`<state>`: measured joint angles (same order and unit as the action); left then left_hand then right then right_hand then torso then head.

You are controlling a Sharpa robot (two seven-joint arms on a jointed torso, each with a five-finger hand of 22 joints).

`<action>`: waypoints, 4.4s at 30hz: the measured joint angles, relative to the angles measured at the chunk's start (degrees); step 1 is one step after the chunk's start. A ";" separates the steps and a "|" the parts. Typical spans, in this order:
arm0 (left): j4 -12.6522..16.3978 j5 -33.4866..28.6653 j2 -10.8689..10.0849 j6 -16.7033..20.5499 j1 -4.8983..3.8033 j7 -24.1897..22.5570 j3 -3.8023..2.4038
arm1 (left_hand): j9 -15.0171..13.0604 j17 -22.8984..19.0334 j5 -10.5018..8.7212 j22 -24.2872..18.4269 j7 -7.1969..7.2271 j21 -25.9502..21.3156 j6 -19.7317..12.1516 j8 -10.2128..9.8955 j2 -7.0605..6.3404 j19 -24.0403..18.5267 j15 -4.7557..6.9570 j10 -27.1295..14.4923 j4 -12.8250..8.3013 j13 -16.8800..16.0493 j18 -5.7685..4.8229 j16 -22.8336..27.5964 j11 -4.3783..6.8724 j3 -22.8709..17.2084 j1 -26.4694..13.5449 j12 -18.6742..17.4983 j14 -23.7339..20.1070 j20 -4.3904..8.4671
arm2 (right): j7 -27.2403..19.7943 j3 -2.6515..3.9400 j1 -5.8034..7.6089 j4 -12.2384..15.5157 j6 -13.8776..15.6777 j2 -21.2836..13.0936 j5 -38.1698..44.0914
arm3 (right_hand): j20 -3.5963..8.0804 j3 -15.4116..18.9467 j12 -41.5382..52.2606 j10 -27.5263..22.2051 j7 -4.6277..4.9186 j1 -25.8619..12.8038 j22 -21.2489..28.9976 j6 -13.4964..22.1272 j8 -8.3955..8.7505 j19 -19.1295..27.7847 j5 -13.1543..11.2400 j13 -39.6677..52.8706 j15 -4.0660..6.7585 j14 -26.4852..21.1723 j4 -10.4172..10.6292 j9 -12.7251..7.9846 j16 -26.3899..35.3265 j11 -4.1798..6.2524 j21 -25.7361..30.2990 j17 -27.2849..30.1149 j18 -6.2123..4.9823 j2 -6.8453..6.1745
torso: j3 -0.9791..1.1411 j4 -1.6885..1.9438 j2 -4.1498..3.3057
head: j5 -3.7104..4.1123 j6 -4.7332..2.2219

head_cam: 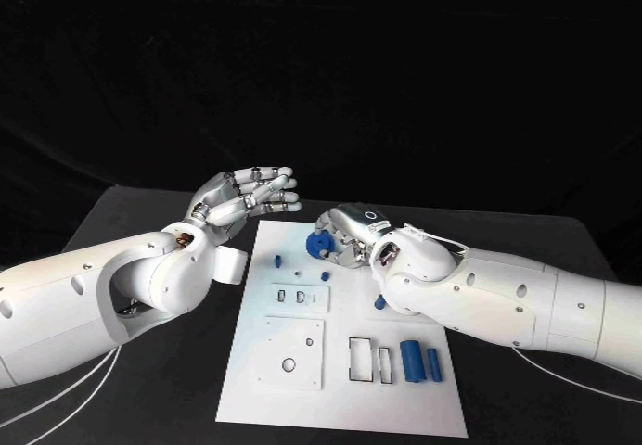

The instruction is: Assemble the parts on the task board

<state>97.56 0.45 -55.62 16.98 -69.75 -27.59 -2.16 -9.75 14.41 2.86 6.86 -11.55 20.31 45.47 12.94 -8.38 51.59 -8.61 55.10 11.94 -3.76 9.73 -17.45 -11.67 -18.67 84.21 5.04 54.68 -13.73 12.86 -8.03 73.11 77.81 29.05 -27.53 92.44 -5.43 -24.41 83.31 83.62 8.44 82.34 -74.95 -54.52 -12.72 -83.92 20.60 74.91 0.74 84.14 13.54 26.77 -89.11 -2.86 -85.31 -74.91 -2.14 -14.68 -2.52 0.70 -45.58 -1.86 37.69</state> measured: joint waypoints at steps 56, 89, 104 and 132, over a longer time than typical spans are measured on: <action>-0.02 -0.01 -0.20 -0.03 -0.03 0.01 0.00 | 0.05 0.22 0.00 -0.18 0.00 0.00 0.00 0.00 0.23 0.00 0.00 0.00 0.00 0.00 0.00 0.38 0.00 0.00 -0.23 -0.40 0.00 0.00 | -0.23 -0.03 -0.32 1.75 -0.32 -3.32 -1.61 | -1.14 7.90 -1.28 -0.31 0.98 -6.23 0.03 4.18 5.65 0.12 -3.31 0.02 -1.05 -0.21 0.24 0.60 0.00 -1.75 0.00 -0.04 -0.01 0.65 | 0.15 -0.14 0.03 | -0.44 0.45; -0.64 -0.03 -0.04 -0.03 -0.04 0.00 0.01 | 0.04 0.21 0.00 -0.16 0.00 0.00 0.00 0.00 0.23 0.00 0.00 0.00 0.00 0.00 0.00 0.38 0.00 0.00 -0.23 -0.39 0.00 0.00 | -1.72 -0.14 0.15 -1.39 -5.79 -0.19 -10.83 | -1.35 8.67 -0.22 0.27 1.49 -7.24 0.00 4.47 7.20 -0.08 -1.74 0.00 -1.26 0.01 2.31 -0.02 -0.22 -1.90 -0.40 -0.02 -0.01 2.77 | 0.33 -0.77 0.35 | -0.83 0.45; -0.66 -0.04 -0.04 -0.03 -0.04 0.01 0.00 | 0.04 0.20 0.00 -0.16 0.00 0.01 0.00 0.00 0.23 0.00 0.00 0.00 0.00 0.00 0.00 0.37 0.00 0.00 -0.23 -0.39 0.00 0.00 | -1.86 -0.04 0.26 -3.01 -6.91 0.76 -11.24 | -1.35 8.82 -0.22 0.27 1.44 -7.47 0.01 4.45 7.42 -0.08 -1.75 0.00 -1.38 -0.12 2.46 -0.14 -0.22 -1.90 -0.39 -0.01 -0.01 3.00 | 0.36 -0.86 0.50 | -0.87 0.51; -0.82 -0.08 -0.45 -0.01 -0.04 0.01 0.02 | 0.04 0.41 0.00 -0.29 0.00 0.00 0.00 0.00 0.23 0.00 0.00 0.00 -0.25 0.00 -0.01 0.37 0.00 -0.25 -0.23 -0.39 0.00 0.00 | -0.89 -0.17 0.47 4.14 -3.54 -7.00 -10.79 | -1.34 8.51 0.01 0.26 1.32 -7.47 0.03 4.02 7.48 -0.08 -1.21 -0.01 -1.47 -0.21 2.45 -0.27 -0.21 -1.89 -0.67 0.00 -0.01 3.00 | 0.41 -0.93 0.44 | -0.97 0.50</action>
<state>96.74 0.37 -56.07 16.96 -69.79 -27.58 -2.14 -9.71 14.82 2.86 6.57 -11.55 20.31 45.47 12.94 -8.15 51.59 -8.62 55.10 11.69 -3.77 9.72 -17.08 -11.67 -18.91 83.98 4.65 54.68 -13.73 11.98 -8.20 73.58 81.95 25.51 -34.53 81.65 -6.77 -15.90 83.31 83.88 9.77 74.87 -74.92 -50.50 -5.24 -84.00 19.39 74.90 -0.72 83.93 15.99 26.50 -89.32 -4.75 -85.98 -74.91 -2.15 -11.68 -2.11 -0.24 -45.13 -2.83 38.19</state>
